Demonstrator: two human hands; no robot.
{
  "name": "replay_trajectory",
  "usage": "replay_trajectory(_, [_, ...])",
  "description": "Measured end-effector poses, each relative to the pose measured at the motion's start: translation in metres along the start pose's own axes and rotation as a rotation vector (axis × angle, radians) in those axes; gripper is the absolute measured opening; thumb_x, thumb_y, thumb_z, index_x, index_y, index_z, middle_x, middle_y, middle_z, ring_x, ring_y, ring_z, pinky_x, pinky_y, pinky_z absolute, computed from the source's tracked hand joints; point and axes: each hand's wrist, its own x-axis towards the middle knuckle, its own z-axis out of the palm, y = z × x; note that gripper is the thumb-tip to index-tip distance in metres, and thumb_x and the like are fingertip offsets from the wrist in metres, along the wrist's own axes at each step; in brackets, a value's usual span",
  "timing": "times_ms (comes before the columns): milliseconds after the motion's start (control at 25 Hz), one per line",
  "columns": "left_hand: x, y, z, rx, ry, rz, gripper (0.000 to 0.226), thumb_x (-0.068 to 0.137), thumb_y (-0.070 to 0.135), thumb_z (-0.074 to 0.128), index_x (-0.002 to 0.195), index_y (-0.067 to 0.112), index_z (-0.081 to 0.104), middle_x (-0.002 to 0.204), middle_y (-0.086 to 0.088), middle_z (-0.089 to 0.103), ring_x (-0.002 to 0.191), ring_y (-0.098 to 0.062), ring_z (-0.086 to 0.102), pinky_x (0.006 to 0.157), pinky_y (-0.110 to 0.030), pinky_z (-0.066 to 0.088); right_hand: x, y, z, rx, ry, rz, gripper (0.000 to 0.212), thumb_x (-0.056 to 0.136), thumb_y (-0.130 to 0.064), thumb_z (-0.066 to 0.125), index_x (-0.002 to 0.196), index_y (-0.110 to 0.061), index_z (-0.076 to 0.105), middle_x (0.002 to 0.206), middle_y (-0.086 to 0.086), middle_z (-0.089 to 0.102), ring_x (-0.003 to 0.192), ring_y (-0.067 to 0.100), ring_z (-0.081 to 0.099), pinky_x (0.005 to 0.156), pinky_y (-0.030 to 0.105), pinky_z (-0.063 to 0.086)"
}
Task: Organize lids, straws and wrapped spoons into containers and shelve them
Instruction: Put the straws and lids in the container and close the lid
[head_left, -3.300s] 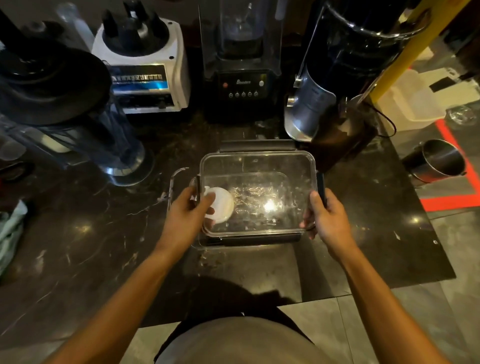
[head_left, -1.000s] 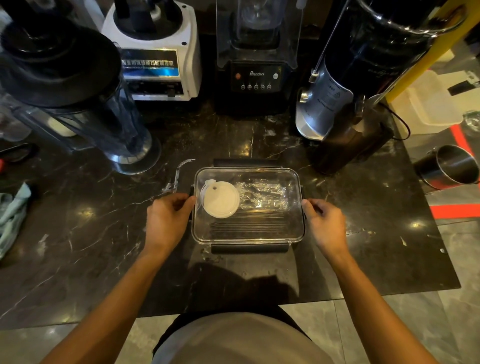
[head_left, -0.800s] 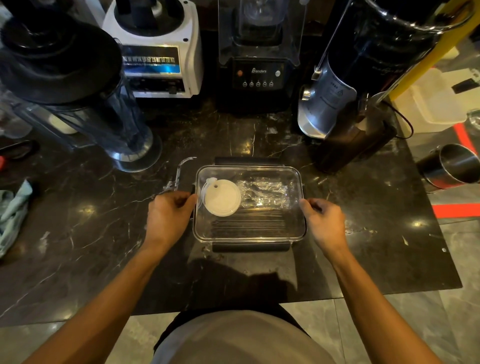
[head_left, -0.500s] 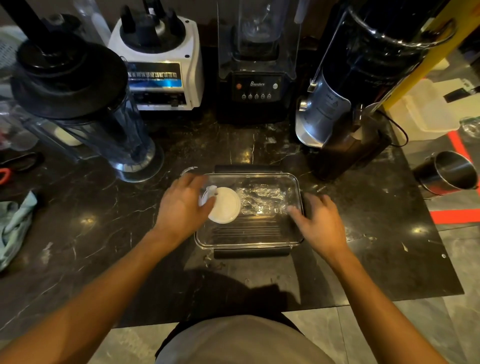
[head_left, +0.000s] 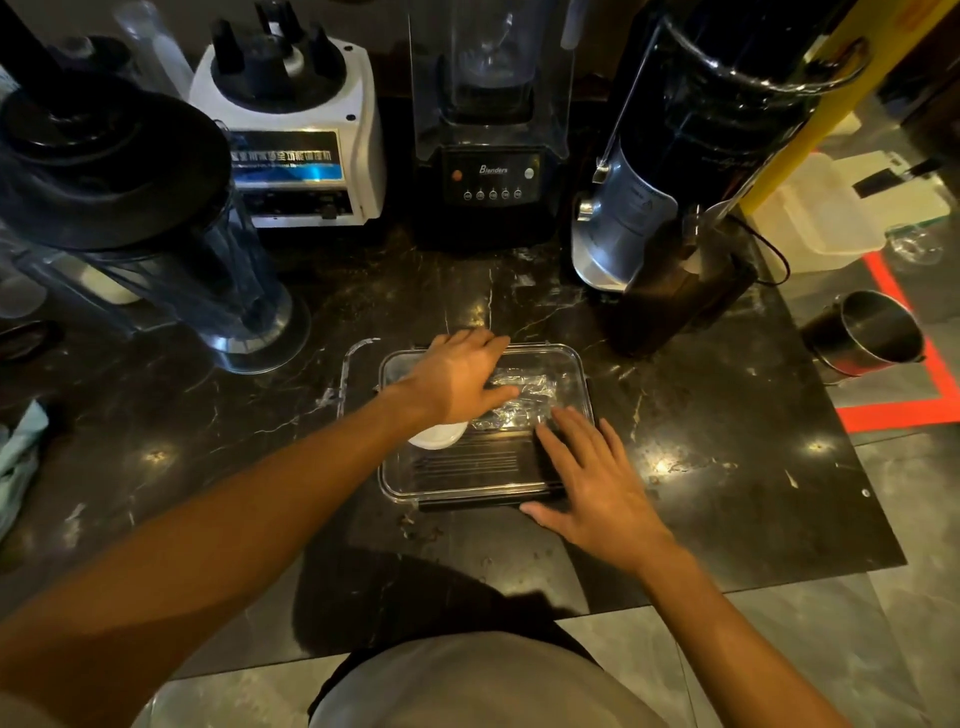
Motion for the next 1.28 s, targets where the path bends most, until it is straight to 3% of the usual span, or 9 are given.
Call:
replay_trajectory(200, [0.002, -0.001, 0.001, -0.056, -0.036, -0.038, 0.08, 0.098, 0.06, 0.053, 0.161, 0.017, 0.027, 0.157, -0.015, 0.044, 0.143, -0.034, 0.042, 0.117, -0.048, 0.031, -0.001, 0.0, 0.003, -0.021, 0.013, -0.006, 0.093, 0.086, -0.059, 0.069, 0.156, -0.005, 0.038, 0.161, 0.021, 0.036, 0.153, 0.036, 0.027, 0.12, 0.065, 0.027])
replay_trajectory(720, [0.002, -0.009, 0.013, -0.222, 0.062, -0.09, 0.077, 0.09, 0.063, 0.063, 0.154, 0.028, 0.039, 0.147, -0.009, 0.052, 0.133, -0.03, 0.047, 0.113, -0.045, 0.031, 0.001, 0.0, 0.015, -0.01, 0.127, 0.01, 0.084, 0.086, -0.059, 0.062, 0.149, -0.006, 0.049, 0.155, 0.02, 0.046, 0.148, 0.035, 0.038, 0.119, 0.064, 0.029])
replay_trajectory(920, [-0.004, -0.011, 0.02, -0.247, 0.127, -0.072, 0.077, 0.092, 0.062, 0.061, 0.156, 0.023, 0.041, 0.151, -0.008, 0.052, 0.138, -0.028, 0.046, 0.114, -0.041, 0.03, 0.0, 0.0, 0.008, 0.009, 0.061, 0.017, 0.086, 0.088, -0.064, 0.061, 0.153, -0.009, 0.045, 0.159, 0.016, 0.041, 0.152, 0.031, 0.032, 0.12, 0.062, 0.027])
replay_trajectory(1080, [-0.029, -0.003, 0.026, -0.336, 0.283, -0.12, 0.073, 0.095, 0.047, 0.067, 0.156, 0.016, 0.041, 0.161, -0.01, 0.042, 0.151, -0.026, 0.035, 0.127, -0.042, 0.015, -0.001, -0.002, -0.004, 0.363, 0.14, 0.144, 0.082, 0.089, -0.064, 0.065, 0.154, -0.02, 0.044, 0.164, 0.004, 0.034, 0.153, 0.021, 0.029, 0.123, 0.047, 0.027])
replay_trajectory(1200, [-0.067, -0.01, 0.038, -0.445, 0.45, -0.274, 0.077, 0.091, 0.041, 0.075, 0.156, 0.019, 0.04, 0.164, -0.01, 0.036, 0.152, -0.029, 0.03, 0.124, -0.054, 0.026, 0.002, -0.003, -0.002, 0.71, 0.234, 0.458, 0.078, 0.087, -0.052, 0.074, 0.154, -0.028, 0.042, 0.165, 0.0, 0.031, 0.15, 0.014, 0.033, 0.117, 0.034, 0.034])
replay_trajectory(1280, [-0.092, -0.018, 0.049, -0.547, 0.535, -0.401, 0.081, 0.086, 0.04, 0.079, 0.154, 0.021, 0.039, 0.161, -0.008, 0.037, 0.149, -0.028, 0.036, 0.118, -0.051, 0.037, 0.01, -0.004, -0.004, 0.981, 0.253, 0.695, 0.077, 0.088, -0.048, 0.075, 0.153, -0.023, 0.042, 0.152, 0.001, 0.048, 0.132, 0.011, 0.054, 0.108, 0.033, 0.049])
